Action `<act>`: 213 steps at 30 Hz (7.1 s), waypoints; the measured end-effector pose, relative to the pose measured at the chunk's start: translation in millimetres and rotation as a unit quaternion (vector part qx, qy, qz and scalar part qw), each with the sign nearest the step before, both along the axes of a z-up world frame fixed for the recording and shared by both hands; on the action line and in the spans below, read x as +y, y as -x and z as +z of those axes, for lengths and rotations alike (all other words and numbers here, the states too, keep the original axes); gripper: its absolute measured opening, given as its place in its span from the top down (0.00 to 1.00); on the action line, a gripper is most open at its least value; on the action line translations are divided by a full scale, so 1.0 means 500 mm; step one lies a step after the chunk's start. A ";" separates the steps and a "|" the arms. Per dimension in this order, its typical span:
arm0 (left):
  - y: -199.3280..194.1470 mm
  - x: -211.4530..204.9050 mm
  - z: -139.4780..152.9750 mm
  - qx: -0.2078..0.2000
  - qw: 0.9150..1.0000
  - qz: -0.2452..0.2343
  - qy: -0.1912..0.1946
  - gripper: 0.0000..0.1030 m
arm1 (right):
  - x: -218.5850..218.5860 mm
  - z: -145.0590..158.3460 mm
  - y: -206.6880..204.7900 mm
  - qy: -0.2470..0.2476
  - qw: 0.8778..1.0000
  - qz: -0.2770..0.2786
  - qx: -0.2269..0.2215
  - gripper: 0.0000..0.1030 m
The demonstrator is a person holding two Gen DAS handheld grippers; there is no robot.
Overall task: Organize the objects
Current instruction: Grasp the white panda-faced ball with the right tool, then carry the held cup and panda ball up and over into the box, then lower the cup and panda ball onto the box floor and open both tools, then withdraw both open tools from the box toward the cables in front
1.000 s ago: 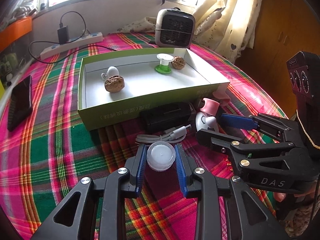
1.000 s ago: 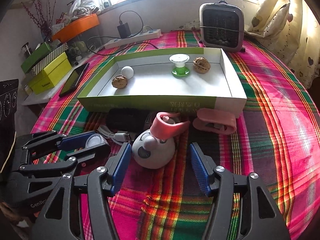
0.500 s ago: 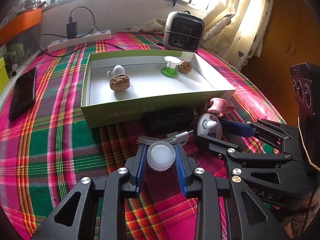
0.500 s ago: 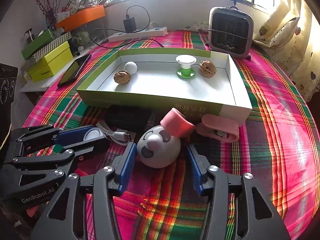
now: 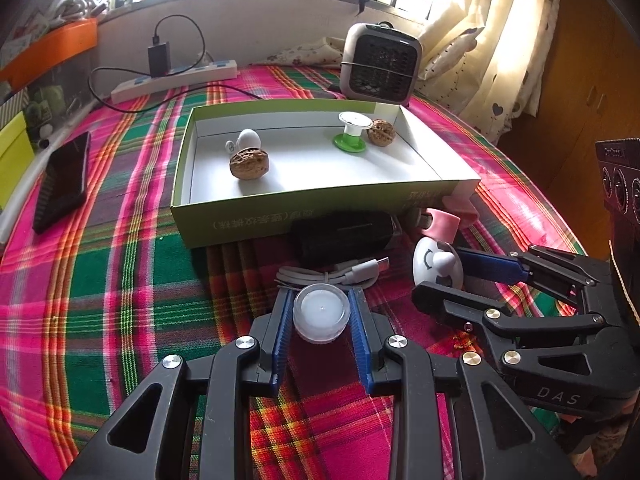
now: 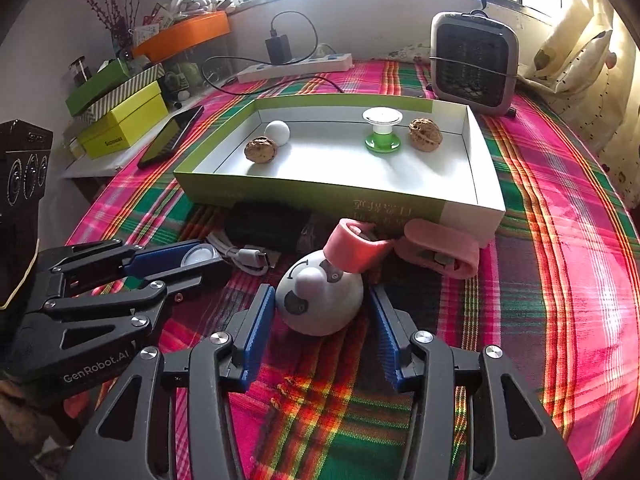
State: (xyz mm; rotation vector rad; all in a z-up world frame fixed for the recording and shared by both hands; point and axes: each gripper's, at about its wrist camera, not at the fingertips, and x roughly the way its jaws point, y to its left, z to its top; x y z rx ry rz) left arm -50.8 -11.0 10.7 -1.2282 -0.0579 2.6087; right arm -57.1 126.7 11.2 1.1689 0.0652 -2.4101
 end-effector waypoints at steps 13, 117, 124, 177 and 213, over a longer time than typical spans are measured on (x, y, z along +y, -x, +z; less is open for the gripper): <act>-0.012 -0.016 0.041 0.023 1.000 0.000 -0.002 0.75 | 0.000 0.032 -0.010 0.027 0.999 0.015 0.016 0.53; 0.294 0.013 0.013 -0.005 0.999 -0.013 0.031 0.74 | -0.005 0.012 0.254 -0.103 0.994 -0.044 0.016 0.53; 0.292 0.009 0.012 -0.008 1.000 -0.009 0.028 0.67 | -0.001 0.013 0.252 -0.097 0.994 -0.046 0.016 0.53; 0.069 -0.032 0.083 0.031 0.999 -0.028 -0.003 0.64 | 0.070 0.087 0.066 -0.038 0.996 -0.063 0.060 0.50; 0.055 0.002 0.019 -0.005 0.995 -0.098 0.002 0.61 | 0.054 0.030 0.034 -0.028 0.998 -0.056 0.019 0.50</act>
